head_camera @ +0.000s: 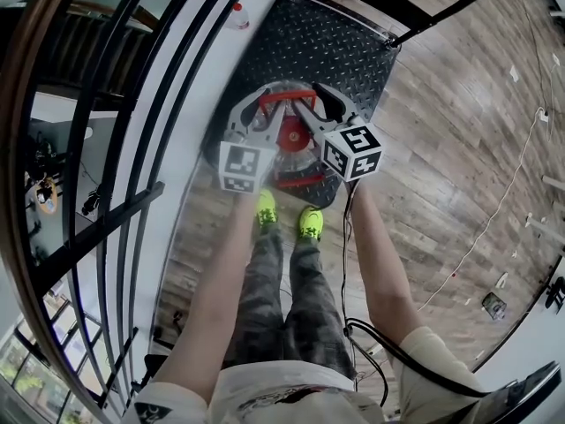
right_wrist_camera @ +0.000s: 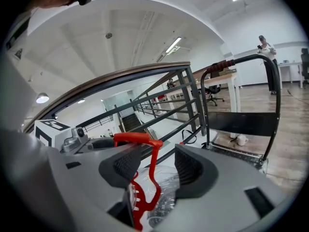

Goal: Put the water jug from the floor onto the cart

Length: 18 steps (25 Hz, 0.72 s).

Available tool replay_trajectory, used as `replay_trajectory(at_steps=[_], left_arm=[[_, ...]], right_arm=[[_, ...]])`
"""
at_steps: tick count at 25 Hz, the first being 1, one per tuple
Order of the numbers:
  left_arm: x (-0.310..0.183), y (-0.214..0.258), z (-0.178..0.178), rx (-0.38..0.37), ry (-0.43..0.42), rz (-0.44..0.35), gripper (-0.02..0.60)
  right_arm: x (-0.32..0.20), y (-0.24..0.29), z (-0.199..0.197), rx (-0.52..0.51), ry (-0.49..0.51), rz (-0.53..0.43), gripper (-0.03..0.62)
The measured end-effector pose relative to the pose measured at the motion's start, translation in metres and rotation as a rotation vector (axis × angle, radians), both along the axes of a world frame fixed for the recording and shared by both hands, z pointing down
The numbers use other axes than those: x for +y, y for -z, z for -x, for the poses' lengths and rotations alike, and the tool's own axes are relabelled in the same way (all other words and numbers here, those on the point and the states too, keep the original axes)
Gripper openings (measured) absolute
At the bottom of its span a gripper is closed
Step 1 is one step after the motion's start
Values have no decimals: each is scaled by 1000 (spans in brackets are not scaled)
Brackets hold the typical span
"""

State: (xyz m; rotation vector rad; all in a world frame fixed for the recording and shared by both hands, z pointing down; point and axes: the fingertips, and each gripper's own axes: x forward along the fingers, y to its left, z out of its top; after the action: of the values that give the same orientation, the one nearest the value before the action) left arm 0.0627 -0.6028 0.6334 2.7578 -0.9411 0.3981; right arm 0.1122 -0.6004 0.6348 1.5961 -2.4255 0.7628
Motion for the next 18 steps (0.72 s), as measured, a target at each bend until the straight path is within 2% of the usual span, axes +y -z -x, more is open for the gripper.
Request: replay_trajectory(at_steps=[5,8,10,12,14,18], left_arm=[[3,9,5,16,17,-34,137],[5,9,6,9,16,-30,146],[6,10,8,12,25,-24,146],[3,10,14,22,50,-17,147],[-1,11,20,25,69,-15,147],[-6,15,28,18,77,-24,147]], right_arm=[[9,3,-1,19,1,-15,198],[13,7,-2,-27,-3,-16,201],[15,10,-4,-67,-26,-15,253],[17,12,-5,-76,-37,-14,256],[15,16,-5,-61,-38,-28,256],[8,20,-11,31,-44,-54,255]])
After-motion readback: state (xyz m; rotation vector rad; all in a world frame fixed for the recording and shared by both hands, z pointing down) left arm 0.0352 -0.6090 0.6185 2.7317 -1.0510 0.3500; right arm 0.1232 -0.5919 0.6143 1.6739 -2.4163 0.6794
